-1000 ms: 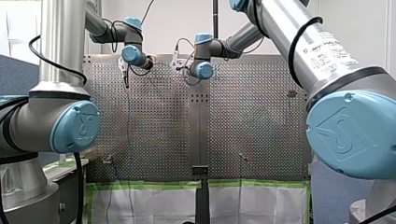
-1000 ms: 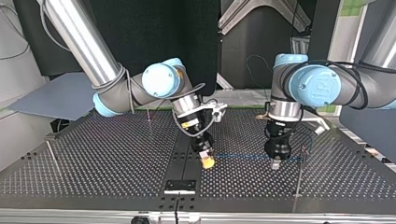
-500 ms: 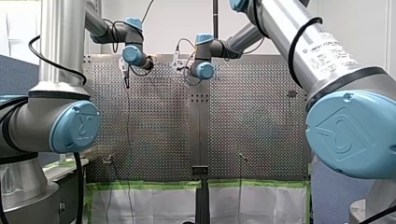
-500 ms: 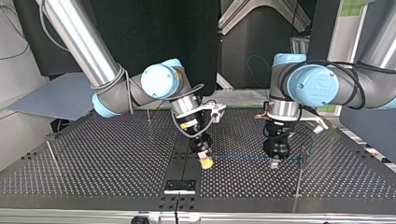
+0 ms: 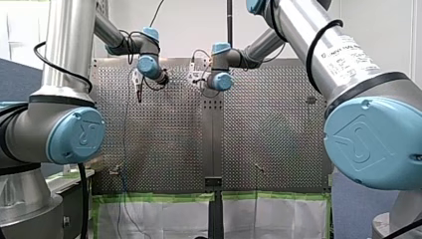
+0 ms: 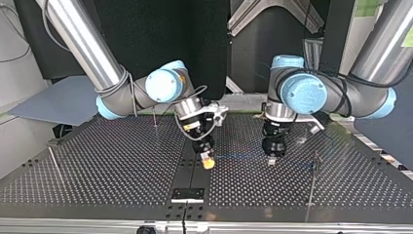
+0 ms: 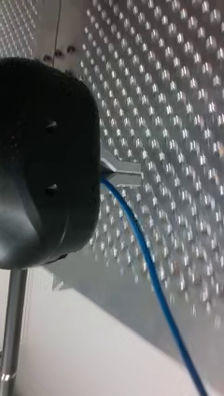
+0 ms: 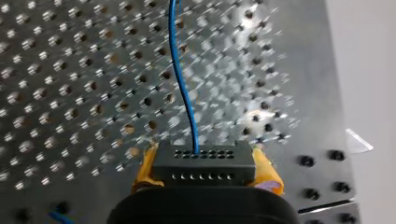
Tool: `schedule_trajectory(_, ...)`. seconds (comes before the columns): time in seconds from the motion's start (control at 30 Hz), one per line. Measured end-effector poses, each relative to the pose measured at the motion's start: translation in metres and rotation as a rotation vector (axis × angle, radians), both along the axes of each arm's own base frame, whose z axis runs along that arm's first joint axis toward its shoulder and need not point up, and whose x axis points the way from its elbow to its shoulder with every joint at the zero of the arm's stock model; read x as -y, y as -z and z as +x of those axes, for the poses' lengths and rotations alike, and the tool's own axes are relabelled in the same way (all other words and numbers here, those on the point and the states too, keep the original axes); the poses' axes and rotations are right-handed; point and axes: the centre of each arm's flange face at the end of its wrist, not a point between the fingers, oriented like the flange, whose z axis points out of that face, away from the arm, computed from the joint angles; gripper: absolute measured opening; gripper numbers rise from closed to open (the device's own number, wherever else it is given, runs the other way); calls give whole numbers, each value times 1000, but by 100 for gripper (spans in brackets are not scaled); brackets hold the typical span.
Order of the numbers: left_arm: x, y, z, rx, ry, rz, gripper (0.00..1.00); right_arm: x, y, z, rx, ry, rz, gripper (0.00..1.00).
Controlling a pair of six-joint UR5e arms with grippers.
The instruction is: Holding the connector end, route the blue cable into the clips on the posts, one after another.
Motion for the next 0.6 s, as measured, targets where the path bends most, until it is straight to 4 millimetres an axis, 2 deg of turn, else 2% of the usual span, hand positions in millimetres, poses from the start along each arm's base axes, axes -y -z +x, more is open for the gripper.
schedule_trajectory(0.13,10,14,0,-31,3,19,0,0,14,-4,-18,5,19,0)
schedule_trajectory(0.27,17,19,-2,-40,5,22,0,0,29,-10,-38,13,41,0)
schedule_trajectory(0.43,24,27,-3,-56,2,30,0,2,58,-18,-80,28,74,0)
schedule_trajectory(0.6,33,47,-2,-101,-5,59,0,5,83,-26,-120,45,96,0)
